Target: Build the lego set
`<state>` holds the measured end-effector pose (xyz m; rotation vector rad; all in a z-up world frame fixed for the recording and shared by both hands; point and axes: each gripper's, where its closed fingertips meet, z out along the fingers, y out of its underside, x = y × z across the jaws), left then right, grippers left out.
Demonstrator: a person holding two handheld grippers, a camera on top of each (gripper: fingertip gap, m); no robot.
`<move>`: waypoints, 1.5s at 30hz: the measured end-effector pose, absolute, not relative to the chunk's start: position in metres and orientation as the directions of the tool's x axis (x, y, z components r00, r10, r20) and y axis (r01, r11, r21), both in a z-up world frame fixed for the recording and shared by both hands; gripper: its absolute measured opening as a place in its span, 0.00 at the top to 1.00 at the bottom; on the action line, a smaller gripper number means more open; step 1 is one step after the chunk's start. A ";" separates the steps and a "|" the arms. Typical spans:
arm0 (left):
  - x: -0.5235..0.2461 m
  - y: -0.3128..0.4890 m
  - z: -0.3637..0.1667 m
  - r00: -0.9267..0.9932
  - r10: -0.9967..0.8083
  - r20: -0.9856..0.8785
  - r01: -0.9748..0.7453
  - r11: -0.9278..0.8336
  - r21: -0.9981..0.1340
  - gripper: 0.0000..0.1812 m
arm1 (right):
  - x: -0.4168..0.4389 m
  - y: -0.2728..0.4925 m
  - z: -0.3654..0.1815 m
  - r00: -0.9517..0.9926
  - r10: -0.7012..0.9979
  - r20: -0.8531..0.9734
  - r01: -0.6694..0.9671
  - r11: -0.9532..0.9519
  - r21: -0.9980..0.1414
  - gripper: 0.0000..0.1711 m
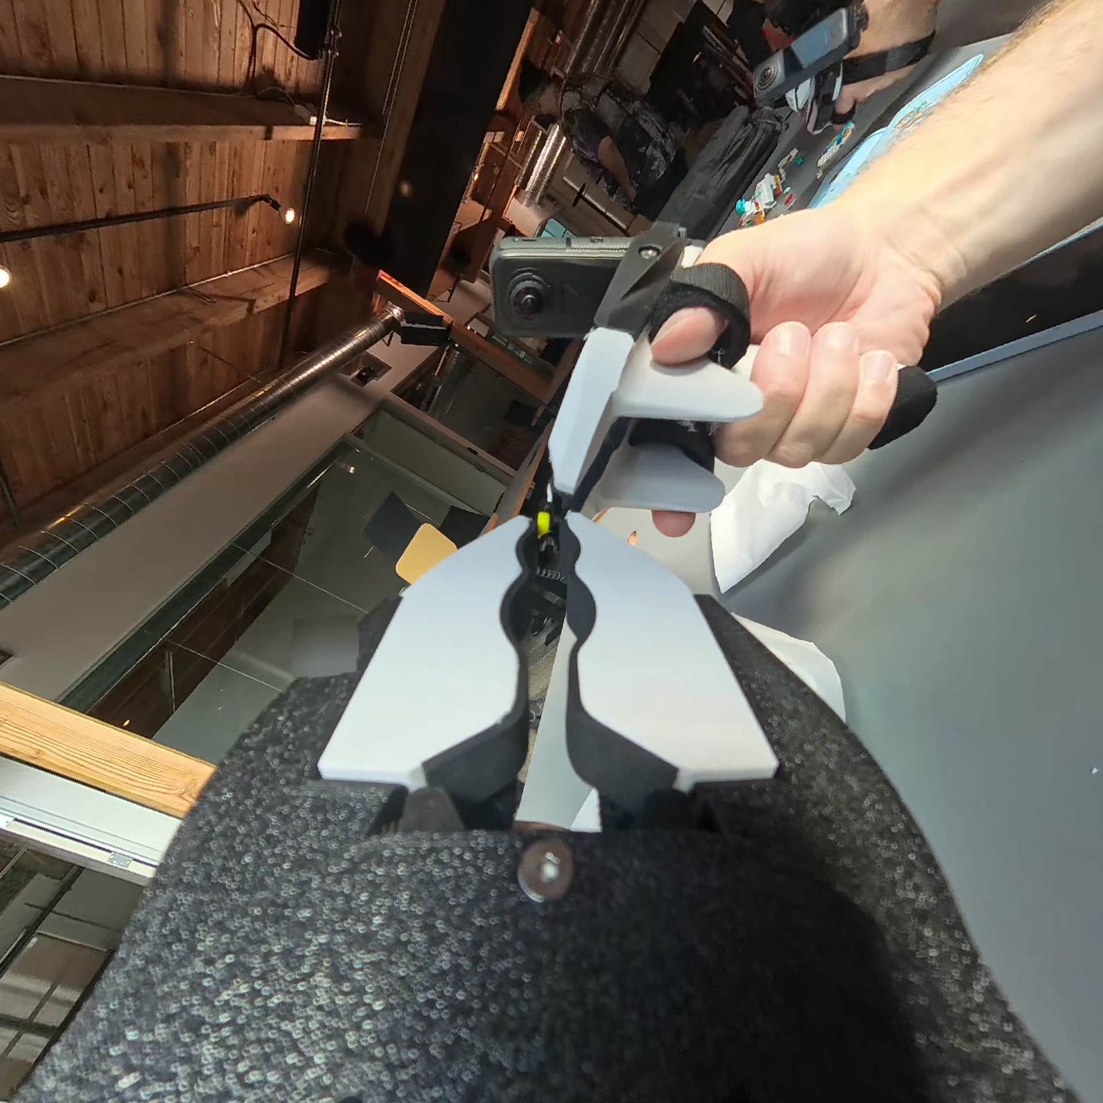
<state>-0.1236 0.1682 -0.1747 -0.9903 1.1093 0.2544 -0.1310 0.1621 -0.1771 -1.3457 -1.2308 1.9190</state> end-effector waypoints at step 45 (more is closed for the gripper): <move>-0.119 0.161 -0.210 0.393 -0.472 -0.789 -0.720 0.376 -0.583 0.96 | -0.126 0.162 -0.213 -0.236 0.640 0.731 0.492 0.727 -0.478 0.95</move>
